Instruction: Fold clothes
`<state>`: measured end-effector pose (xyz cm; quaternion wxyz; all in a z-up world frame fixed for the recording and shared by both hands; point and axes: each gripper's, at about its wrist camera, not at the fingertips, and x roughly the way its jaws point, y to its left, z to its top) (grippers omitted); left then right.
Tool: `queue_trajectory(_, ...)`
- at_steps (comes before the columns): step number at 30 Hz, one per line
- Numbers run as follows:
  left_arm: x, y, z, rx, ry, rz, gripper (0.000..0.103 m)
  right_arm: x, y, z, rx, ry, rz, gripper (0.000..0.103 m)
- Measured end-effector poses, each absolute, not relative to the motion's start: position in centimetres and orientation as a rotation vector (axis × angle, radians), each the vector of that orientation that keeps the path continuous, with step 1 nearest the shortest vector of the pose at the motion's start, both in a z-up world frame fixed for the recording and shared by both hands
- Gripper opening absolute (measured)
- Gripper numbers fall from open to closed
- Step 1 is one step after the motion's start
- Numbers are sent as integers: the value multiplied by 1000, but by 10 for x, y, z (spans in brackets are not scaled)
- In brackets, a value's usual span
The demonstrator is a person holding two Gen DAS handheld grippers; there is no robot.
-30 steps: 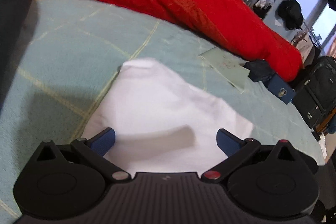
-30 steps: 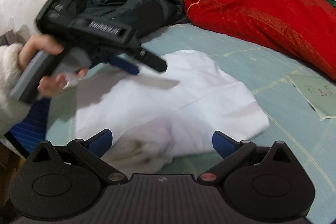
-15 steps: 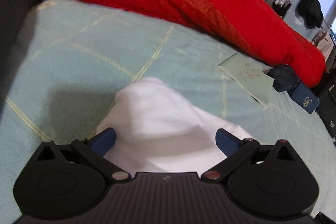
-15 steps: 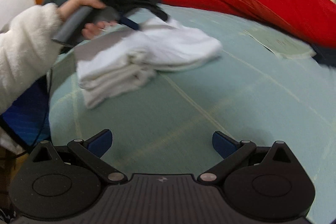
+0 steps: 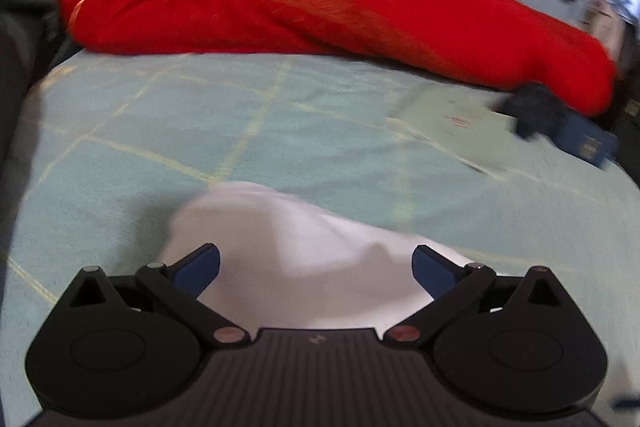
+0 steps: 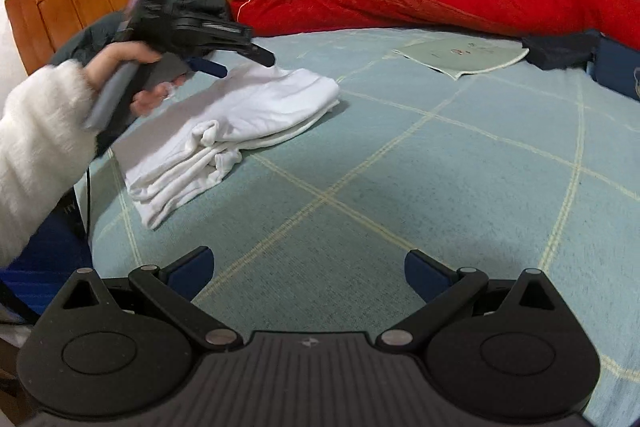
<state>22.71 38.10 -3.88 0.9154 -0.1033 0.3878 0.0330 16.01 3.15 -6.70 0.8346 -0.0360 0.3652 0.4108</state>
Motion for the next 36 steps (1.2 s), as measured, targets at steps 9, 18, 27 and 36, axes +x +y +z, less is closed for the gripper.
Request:
queue_trajectory(9, 136, 286, -58, -52, 783, -128, 101, 152, 19, -56, -39, 746, 860, 103)
queue_trajectory(18, 127, 260, -38, -14, 713, -159, 102, 142, 3, -44, -31, 723, 844, 103)
queue_trajectory(27, 115, 258, -57, -149, 801, -152, 102, 136, -12, -40, -18, 719, 818, 103)
queue_trajectory(36, 86, 263, -69, -199, 796, -107, 102, 130, -12, -39, -3, 717, 826, 103)
